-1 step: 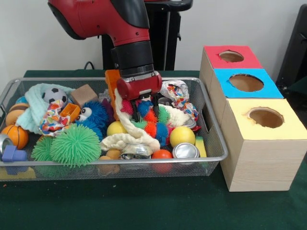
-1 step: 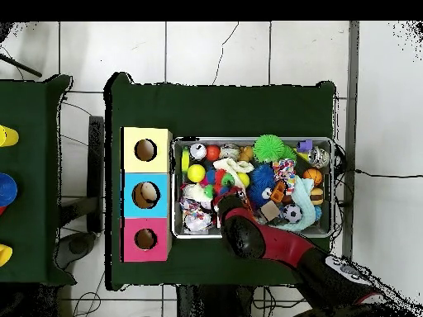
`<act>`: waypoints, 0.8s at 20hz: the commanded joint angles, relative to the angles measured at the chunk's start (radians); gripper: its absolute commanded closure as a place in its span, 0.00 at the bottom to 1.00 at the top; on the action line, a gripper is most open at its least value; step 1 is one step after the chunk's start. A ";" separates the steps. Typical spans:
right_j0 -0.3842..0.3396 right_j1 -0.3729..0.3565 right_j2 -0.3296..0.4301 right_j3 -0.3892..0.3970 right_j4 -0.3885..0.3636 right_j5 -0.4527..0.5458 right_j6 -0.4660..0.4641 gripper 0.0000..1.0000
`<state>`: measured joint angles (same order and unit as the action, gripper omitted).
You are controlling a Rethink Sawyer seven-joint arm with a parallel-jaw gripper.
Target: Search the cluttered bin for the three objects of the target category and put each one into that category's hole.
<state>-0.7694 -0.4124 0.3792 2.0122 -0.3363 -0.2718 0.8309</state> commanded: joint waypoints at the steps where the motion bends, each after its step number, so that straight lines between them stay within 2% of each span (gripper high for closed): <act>1: -0.021 0.123 0.026 -0.031 0.000 0.115 0.223 0.00; 3: -0.029 0.111 0.068 -0.056 0.035 0.186 0.213 0.00; 7: -0.022 0.088 0.101 -0.096 0.054 0.239 0.186 0.00; 11: -0.026 0.068 0.109 -0.097 0.049 0.241 0.184 0.00; 16: 0.011 -0.023 0.089 -0.087 0.119 0.347 0.194 0.00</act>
<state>-0.7845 -0.4229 0.4424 2.0107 -0.3021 -0.1588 0.8309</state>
